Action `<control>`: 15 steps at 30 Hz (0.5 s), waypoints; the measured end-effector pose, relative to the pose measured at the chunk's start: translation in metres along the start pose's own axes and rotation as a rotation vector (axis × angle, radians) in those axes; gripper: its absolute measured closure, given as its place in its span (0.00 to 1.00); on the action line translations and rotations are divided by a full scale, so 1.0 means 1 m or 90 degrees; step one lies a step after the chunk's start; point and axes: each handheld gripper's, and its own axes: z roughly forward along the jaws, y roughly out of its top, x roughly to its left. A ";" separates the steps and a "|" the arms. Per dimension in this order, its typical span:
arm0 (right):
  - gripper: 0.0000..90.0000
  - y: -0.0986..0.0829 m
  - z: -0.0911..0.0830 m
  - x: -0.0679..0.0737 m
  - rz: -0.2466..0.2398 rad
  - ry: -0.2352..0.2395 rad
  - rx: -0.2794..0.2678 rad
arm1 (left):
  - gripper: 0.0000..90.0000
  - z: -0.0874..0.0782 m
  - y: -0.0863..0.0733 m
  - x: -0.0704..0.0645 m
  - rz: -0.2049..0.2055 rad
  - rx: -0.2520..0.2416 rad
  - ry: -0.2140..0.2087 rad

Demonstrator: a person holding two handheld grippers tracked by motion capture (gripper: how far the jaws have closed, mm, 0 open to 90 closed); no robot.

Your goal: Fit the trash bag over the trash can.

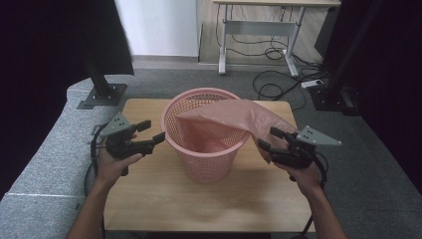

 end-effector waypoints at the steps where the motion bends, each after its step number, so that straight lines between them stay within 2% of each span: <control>1: 0.33 -0.007 -0.006 -0.001 0.002 -0.016 0.003 | 0.34 0.000 0.000 0.000 0.000 0.000 0.000; 2: 0.32 -0.012 -0.009 -0.002 0.001 -0.023 0.007 | 0.34 0.001 0.000 -0.001 0.000 0.000 -0.001; 4: 0.29 -0.027 -0.015 -0.003 -0.001 -0.059 0.026 | 0.34 0.002 0.001 -0.001 0.001 0.002 0.001; 7: 0.28 -0.045 -0.019 -0.007 0.006 -0.088 0.040 | 0.34 0.003 0.002 -0.002 0.002 0.003 0.001; 11: 0.27 -0.060 -0.015 -0.012 0.015 -0.095 0.053 | 0.34 0.004 0.004 -0.002 0.004 0.003 0.002; 15: 0.26 -0.064 -0.006 -0.009 0.028 -0.082 0.058 | 0.34 0.003 0.004 -0.002 0.002 0.003 0.003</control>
